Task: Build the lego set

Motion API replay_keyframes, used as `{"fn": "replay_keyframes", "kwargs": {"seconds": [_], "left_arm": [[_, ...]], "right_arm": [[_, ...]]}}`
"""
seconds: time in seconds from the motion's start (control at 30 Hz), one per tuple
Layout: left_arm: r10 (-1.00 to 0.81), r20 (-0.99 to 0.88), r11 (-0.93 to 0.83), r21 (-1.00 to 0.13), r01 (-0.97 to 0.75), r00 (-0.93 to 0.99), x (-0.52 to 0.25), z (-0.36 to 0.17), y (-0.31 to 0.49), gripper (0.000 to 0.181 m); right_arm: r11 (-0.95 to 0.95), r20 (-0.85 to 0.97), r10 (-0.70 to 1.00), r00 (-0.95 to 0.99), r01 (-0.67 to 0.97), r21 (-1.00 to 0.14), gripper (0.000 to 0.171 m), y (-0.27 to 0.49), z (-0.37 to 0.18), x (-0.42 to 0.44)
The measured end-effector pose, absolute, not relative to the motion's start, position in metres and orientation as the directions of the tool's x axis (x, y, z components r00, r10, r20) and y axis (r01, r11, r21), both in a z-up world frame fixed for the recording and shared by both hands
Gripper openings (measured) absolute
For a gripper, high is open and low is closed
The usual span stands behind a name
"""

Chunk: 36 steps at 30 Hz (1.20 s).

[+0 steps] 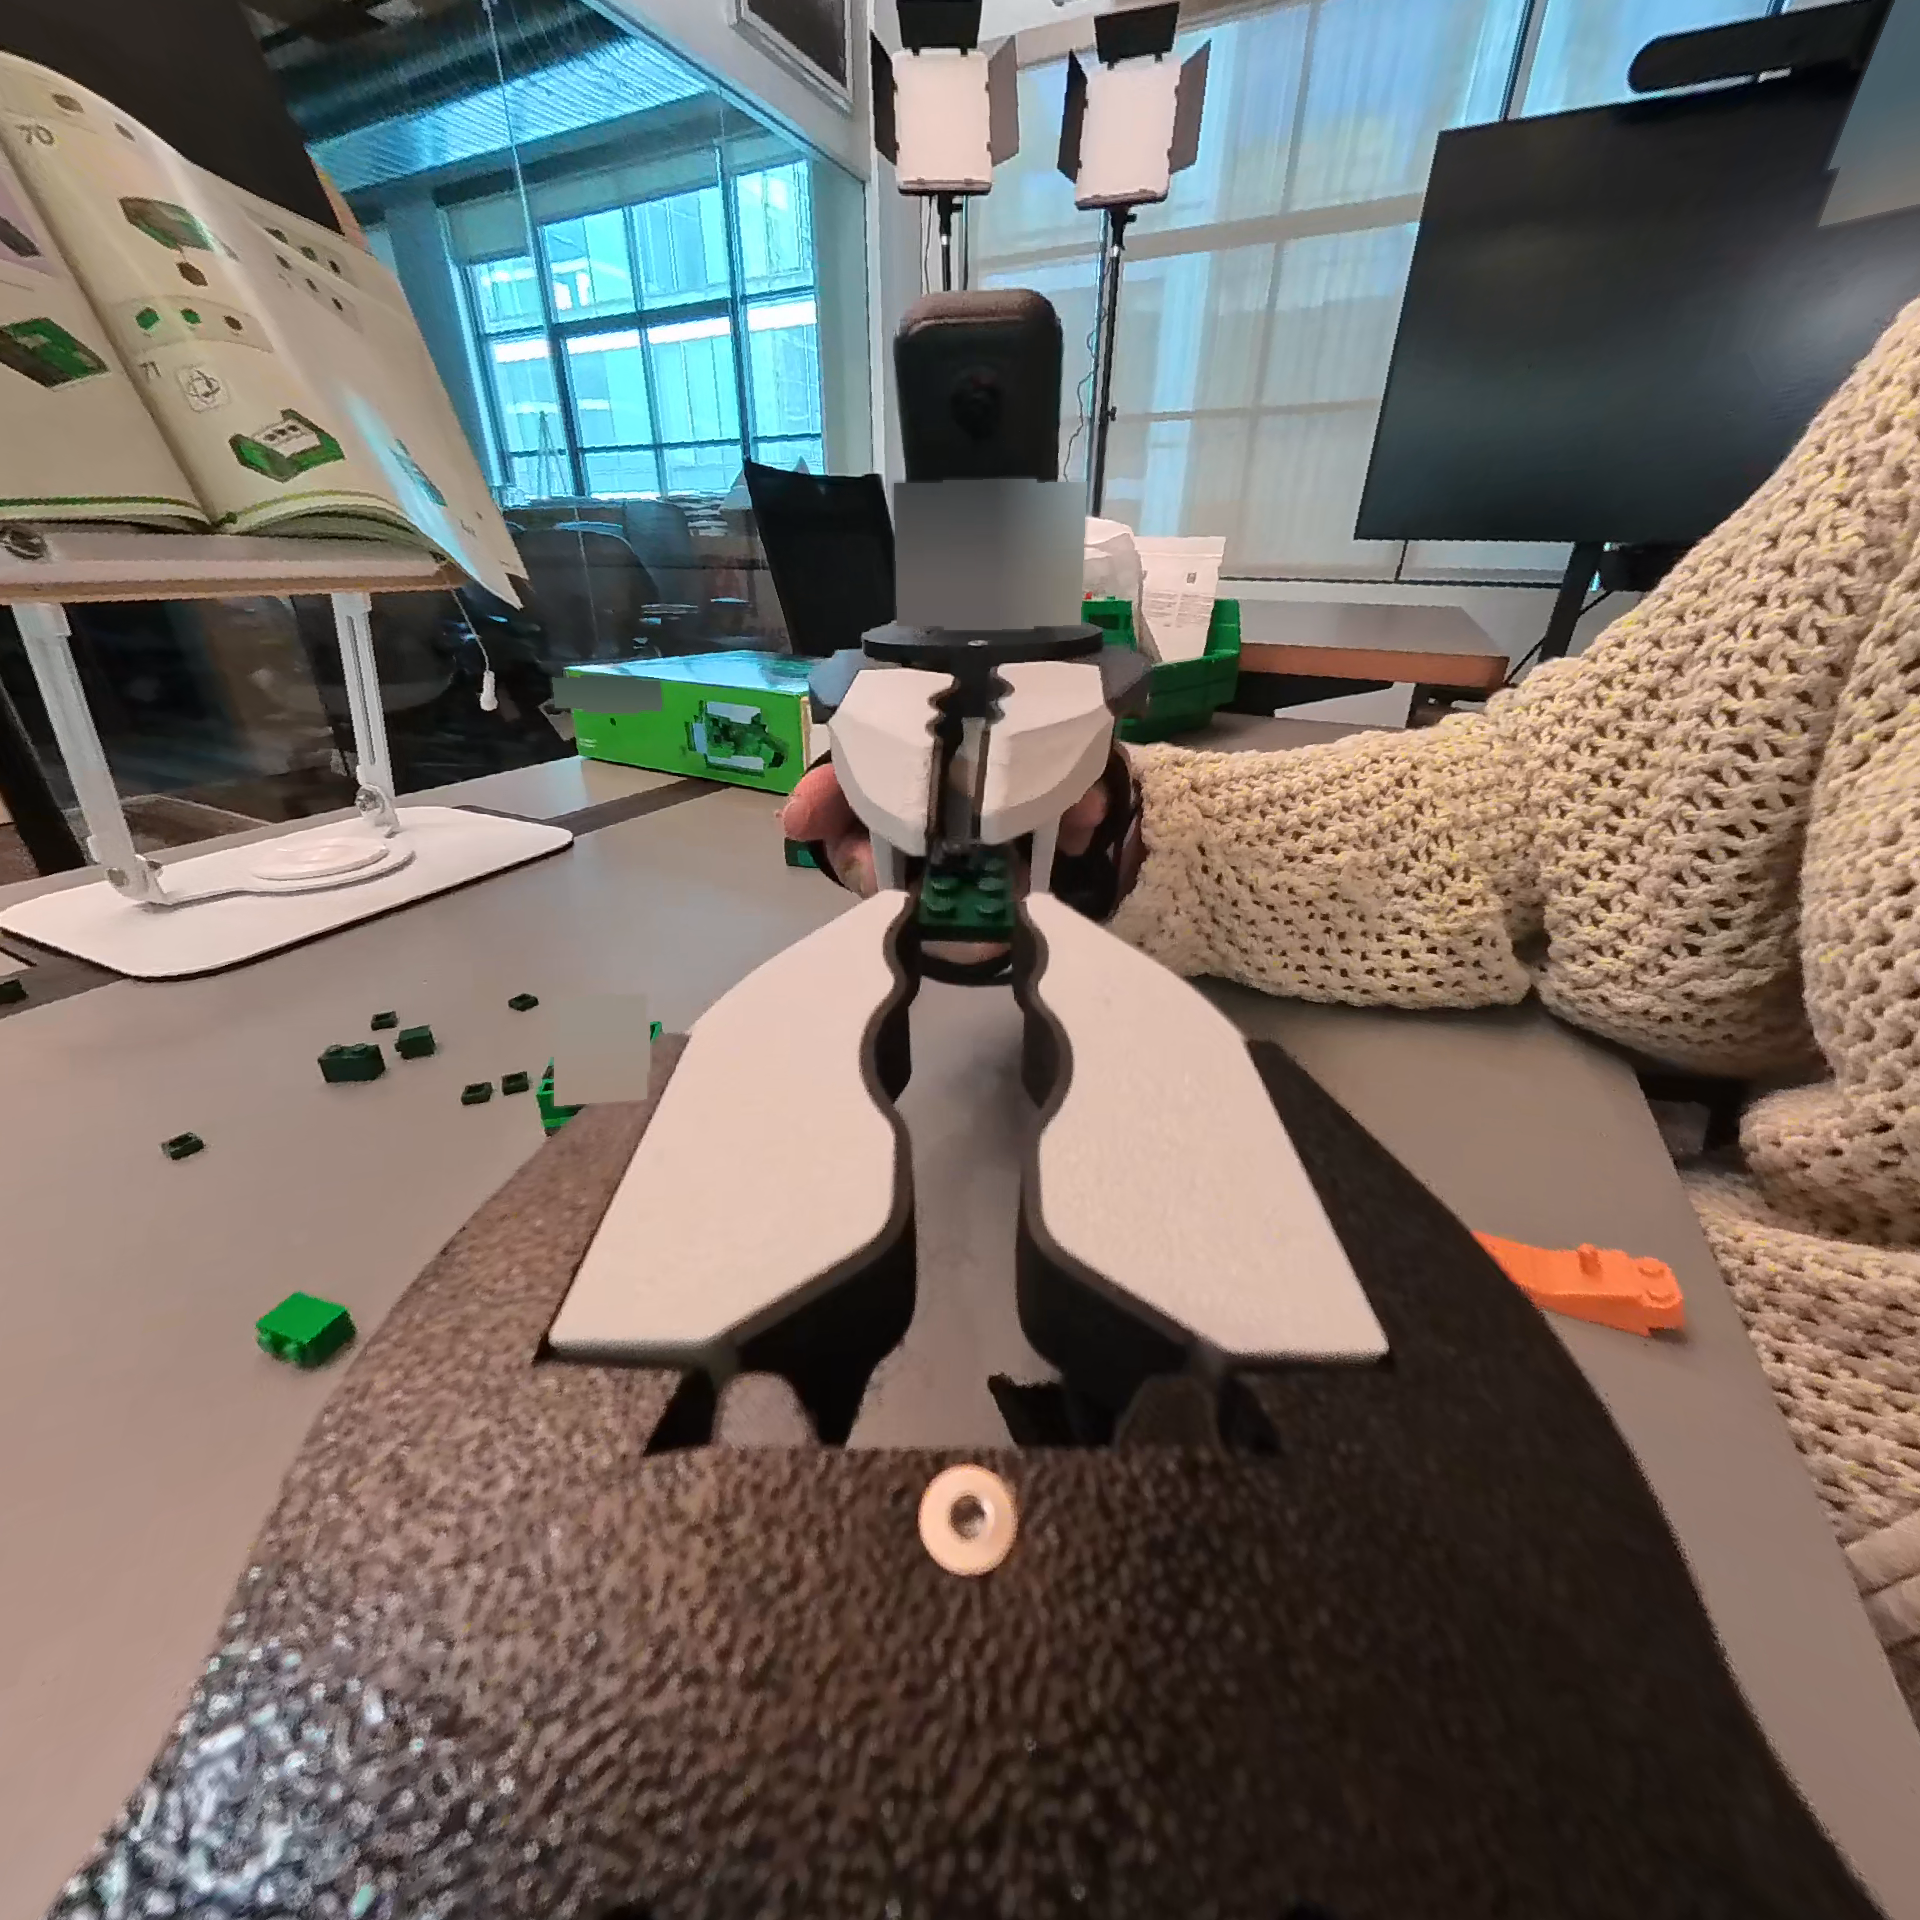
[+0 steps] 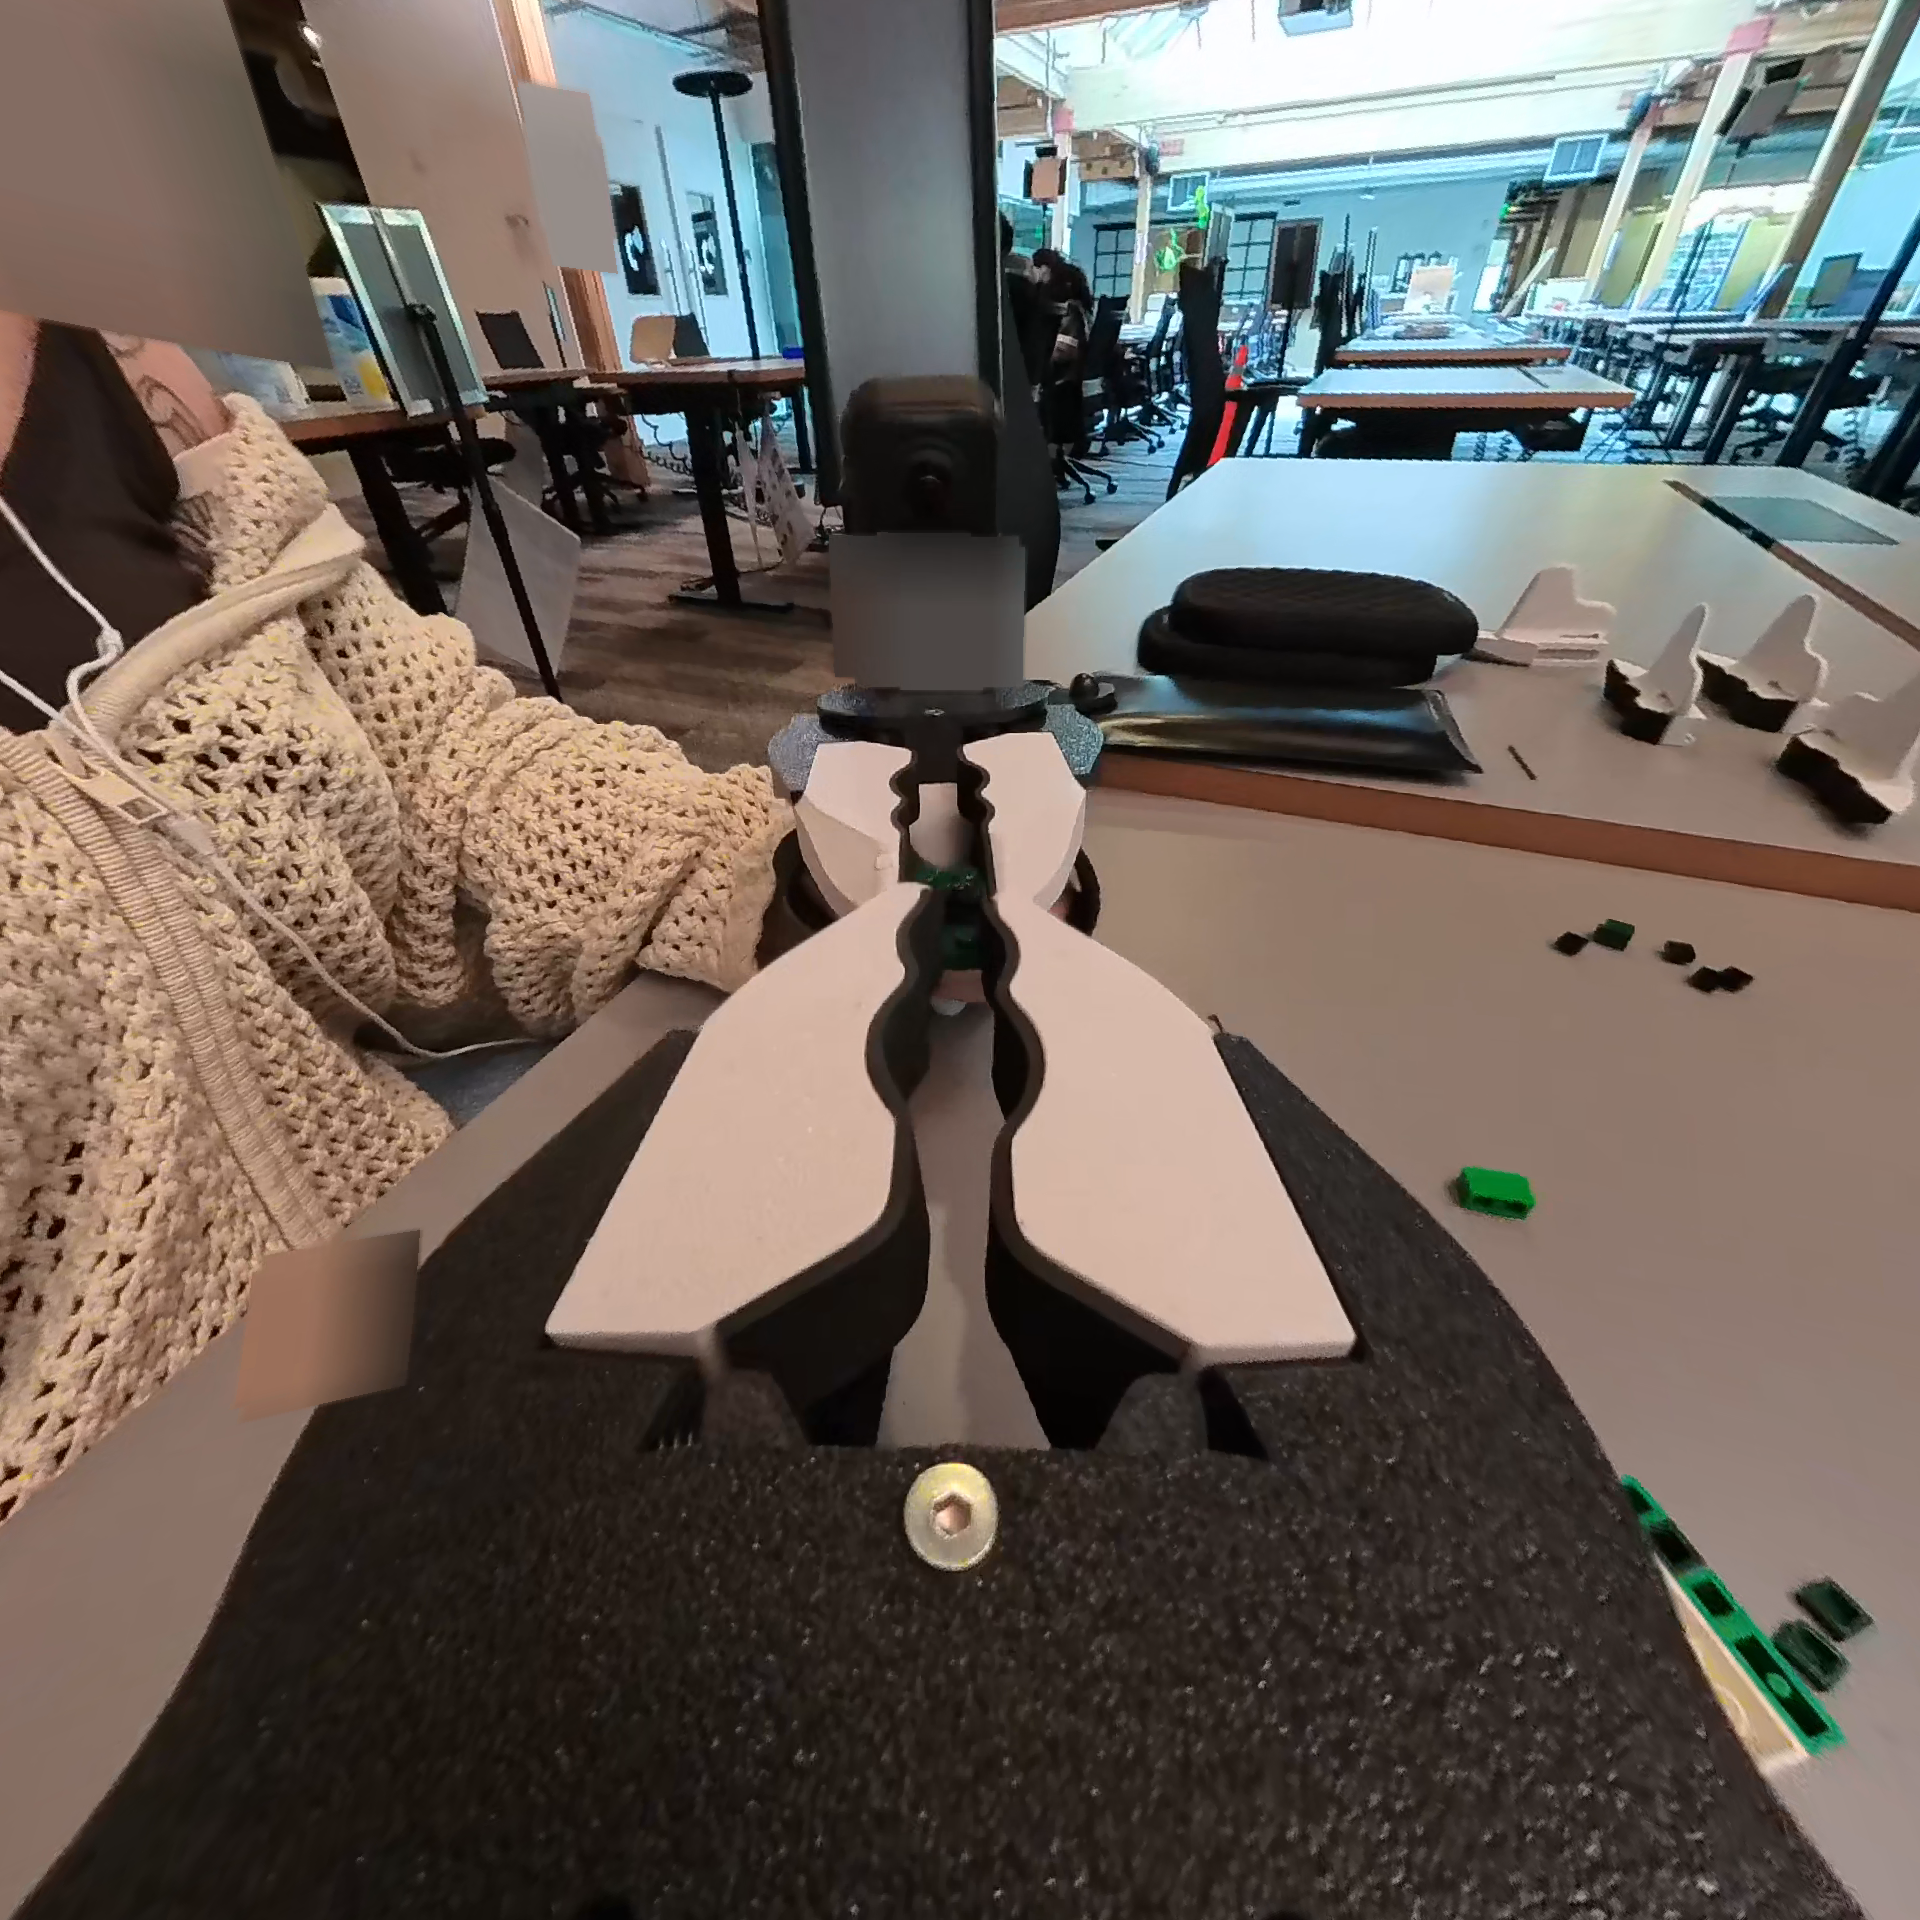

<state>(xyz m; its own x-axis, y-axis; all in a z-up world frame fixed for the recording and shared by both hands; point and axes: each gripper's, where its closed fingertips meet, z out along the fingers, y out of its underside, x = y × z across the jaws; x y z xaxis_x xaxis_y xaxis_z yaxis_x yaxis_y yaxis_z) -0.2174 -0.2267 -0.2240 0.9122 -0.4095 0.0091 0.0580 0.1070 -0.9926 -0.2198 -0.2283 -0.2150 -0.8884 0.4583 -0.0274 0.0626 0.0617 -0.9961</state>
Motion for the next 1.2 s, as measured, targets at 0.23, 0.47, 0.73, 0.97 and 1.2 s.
{"fn": "replay_keyframes", "kwargs": {"seconds": [0.23, 0.47, 0.73, 0.97, 1.2], "left_arm": [[-0.437, -0.02, 0.086, -0.996, 0.02, 0.899, -0.209, -0.228, -0.226, 0.016], [-0.447, -0.046, 0.07, -0.997, -0.016, 0.893, -0.204, -0.232, -0.225, 0.016], [-0.454, -0.066, 0.074, -0.997, -0.036, 0.889, -0.202, -0.233, -0.225, 0.016], [-0.452, -0.082, 0.088, -0.995, -0.047, 0.888, -0.201, -0.232, -0.226, 0.016], [-0.45, -0.08, 0.093, -0.995, -0.042, 0.89, -0.202, -0.231, -0.226, 0.016]], "right_arm": [[0.181, -0.019, 0.439, -0.898, 0.109, -0.977, 0.015, -0.231, -0.222, -0.214], [0.257, -0.008, 0.429, -0.903, 0.13, -0.958, 0.008, -0.233, -0.226, -0.211], [0.268, 0.022, 0.459, -0.888, 0.115, -0.957, 0.008, -0.226, -0.226, -0.204], [0.254, 0.004, 0.461, -0.887, 0.127, -0.959, 0.008, -0.225, -0.226, -0.203], [0.25, -0.009, 0.456, -0.89, 0.138, -0.958, 0.013, -0.227, -0.225, -0.202]]}}
